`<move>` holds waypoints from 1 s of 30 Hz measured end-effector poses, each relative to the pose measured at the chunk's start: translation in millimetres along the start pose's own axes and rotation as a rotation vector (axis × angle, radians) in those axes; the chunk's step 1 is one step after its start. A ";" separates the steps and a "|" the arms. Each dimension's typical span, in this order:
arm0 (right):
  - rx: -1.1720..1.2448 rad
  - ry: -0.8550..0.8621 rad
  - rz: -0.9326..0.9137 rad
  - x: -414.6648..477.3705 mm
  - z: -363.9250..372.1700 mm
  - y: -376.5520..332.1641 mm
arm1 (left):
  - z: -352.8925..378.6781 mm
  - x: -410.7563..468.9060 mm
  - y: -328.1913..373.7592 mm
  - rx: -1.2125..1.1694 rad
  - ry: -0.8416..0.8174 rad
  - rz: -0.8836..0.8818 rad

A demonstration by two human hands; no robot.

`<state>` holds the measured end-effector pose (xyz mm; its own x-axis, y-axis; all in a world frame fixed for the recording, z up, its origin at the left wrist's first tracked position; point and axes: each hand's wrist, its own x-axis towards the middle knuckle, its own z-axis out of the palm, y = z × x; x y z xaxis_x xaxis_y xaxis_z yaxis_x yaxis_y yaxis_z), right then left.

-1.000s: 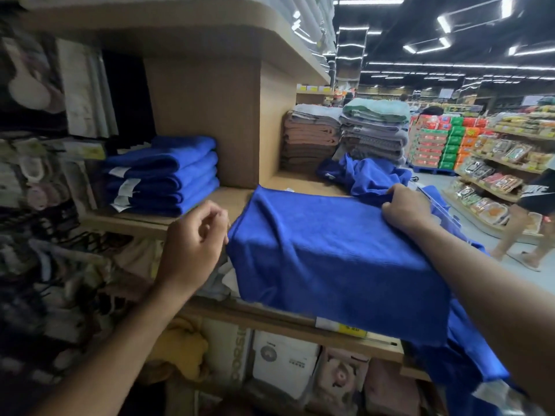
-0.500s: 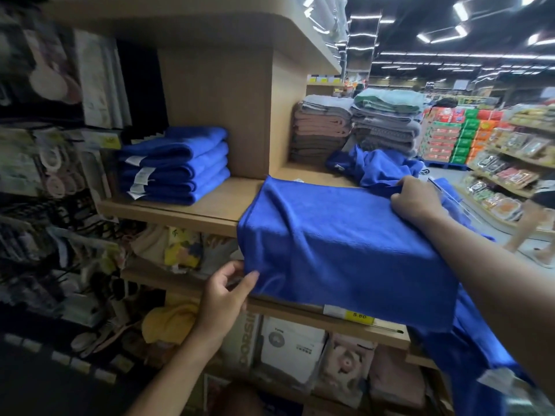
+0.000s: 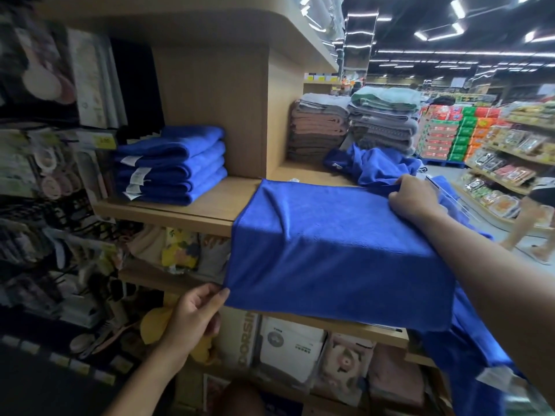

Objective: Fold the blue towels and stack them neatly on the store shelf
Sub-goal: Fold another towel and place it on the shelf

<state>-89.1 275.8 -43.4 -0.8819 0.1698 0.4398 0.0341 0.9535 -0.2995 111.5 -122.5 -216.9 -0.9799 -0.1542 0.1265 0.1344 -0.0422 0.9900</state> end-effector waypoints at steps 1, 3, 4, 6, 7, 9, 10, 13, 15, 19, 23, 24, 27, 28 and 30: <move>-0.004 0.000 -0.001 0.2 -0.1 0.2 | 1.4 -0.5 4.1 0.009 0.006 0.008; -0.019 -0.006 -0.003 0.8 0.0 -0.3 | 6.9 1.1 21.6 0.050 -0.044 0.058; -0.024 -0.010 -0.004 1.0 0.1 -0.8 | 10.8 4.1 32.1 0.064 -0.082 0.072; -0.018 -0.014 -0.005 1.1 0.0 -1.1 | 19.7 13.5 50.1 0.059 -0.118 0.085; -0.012 -0.013 -0.008 1.3 0.0 -0.9 | 24.4 18.1 56.6 0.053 -0.106 0.094; 0.001 -0.012 -0.005 1.8 0.4 -0.2 | 31.0 24.0 59.5 0.045 -0.043 0.112; 0.006 -0.014 -0.001 2.1 0.6 0.4 | 31.9 24.5 56.7 0.032 -0.008 0.119; 0.008 -0.026 0.002 3.0 1.0 2.2 | 24.0 20.6 44.5 0.006 0.027 0.132; 0.008 -0.031 -0.002 2.8 0.2 3.0 | 18.8 19.4 41.2 0.030 0.013 0.131; 0.026 -0.023 0.007 4.1 -1.3 3.1 | 21.7 31.6 63.2 0.334 0.239 0.438; 0.069 0.002 0.028 6.9 0.9 5.5 | 37.4 76.8 117.7 0.716 0.364 0.752; 0.083 0.006 0.035 7.4 1.4 6.8 | 44.2 96.6 130.4 0.809 0.315 0.695; 0.151 0.016 0.054 9.1 2.2 10.7 | 64.6 163.2 148.6 1.184 0.108 0.328; 0.176 0.020 0.059 9.1 2.2 12.0 | 70.5 182.1 148.5 1.286 0.050 0.220; 0.209 0.028 0.072 10.0 2.2 14.8 | 79.4 211.8 144.2 1.421 -0.002 0.080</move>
<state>-98.5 291.1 -45.3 -0.8671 0.2455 0.4335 -0.0041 0.8665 -0.4991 -88.4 -82.8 -42.5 -0.9771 -0.1076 0.1835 -0.0702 0.9774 0.1994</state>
